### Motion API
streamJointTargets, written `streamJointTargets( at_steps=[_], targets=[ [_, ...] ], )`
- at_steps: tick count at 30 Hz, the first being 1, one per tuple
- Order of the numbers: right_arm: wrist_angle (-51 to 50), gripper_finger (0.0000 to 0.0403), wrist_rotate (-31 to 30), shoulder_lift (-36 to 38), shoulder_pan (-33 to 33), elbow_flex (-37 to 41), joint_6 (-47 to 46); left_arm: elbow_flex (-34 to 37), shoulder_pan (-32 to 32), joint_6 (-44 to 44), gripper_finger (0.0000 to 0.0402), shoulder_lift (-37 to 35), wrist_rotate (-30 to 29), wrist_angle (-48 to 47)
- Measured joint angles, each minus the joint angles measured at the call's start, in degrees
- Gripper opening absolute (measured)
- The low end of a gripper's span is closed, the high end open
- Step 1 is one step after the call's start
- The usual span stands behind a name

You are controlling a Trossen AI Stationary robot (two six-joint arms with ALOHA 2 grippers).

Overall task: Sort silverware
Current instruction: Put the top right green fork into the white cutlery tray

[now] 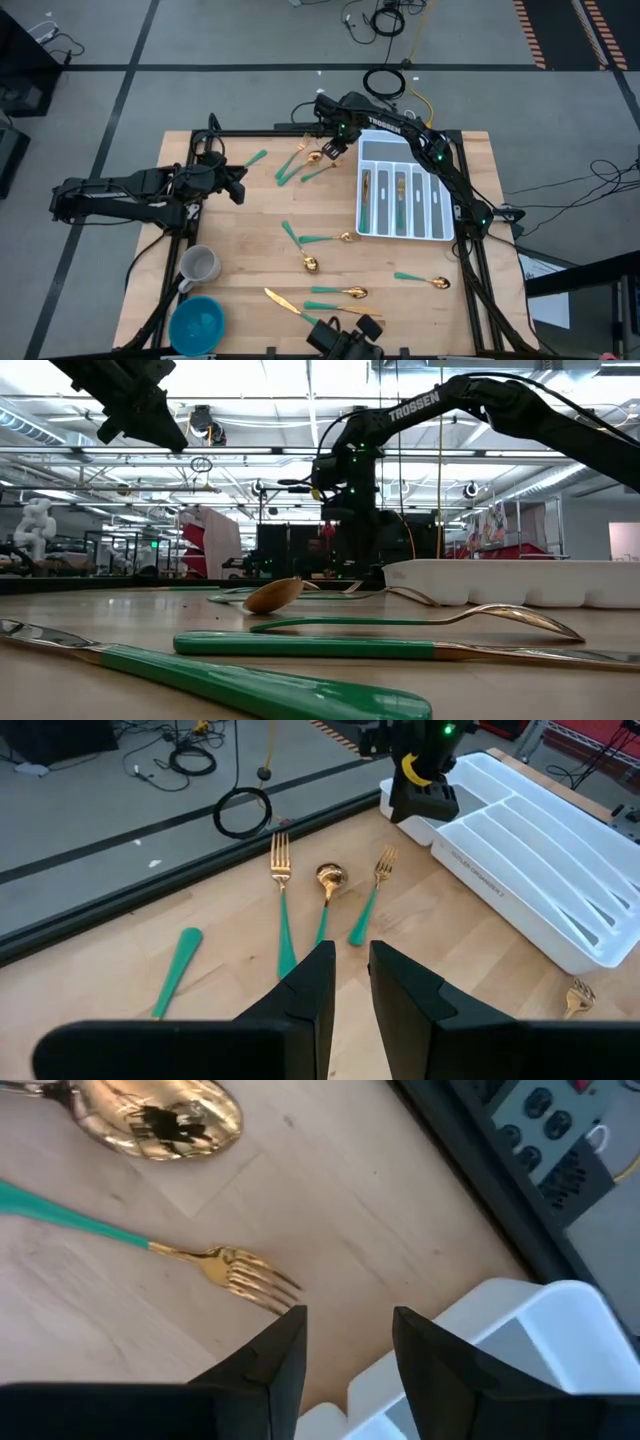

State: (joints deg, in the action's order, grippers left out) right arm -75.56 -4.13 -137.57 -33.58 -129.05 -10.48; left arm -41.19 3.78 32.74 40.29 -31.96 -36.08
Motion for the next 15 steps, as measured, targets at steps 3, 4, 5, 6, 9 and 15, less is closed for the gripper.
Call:
streamJointTargets(
  at_steps=[3, 4, 5, 6, 9, 15],
  targets=[
    [-0.4, 0.0141, 1.2, -0.4, 0.2, 0.1, -0.1, 0.0, 0.0, 0.0, 0.0073, 0.0, 0.1, 0.0],
    [-0.5, 0.0142, 1.1, -0.6, 0.3, 0.2, -0.2, 0.0, 0.0, 0.0, 0.0073, 0.0, 0.2, 0.0],
    [-0.5, 0.0142, 1.2, -0.8, 0.4, 0.3, -0.5, 0.0, 0.0, 0.0, 0.0073, 0.0, 0.2, 0.0],
    [-0.5, 0.0144, 1.4, -0.9, 0.5, 0.3, -0.7, 0.0, 0.0, 0.0, 0.0073, 0.0, 0.2, 0.0],
    [-0.7, 0.016, 1.6, -1.4, 0.6, 0.3, -0.9, 0.0, 0.0, 0.0, 0.0073, 0.0, 0.3, 0.0],
    [-0.5, 0.0197, 1.0, -1.5, 1.0, 1.9, -0.9, 0.0, 0.0, 0.0, 0.0073, 0.0, 0.4, 0.0]
  ],
)
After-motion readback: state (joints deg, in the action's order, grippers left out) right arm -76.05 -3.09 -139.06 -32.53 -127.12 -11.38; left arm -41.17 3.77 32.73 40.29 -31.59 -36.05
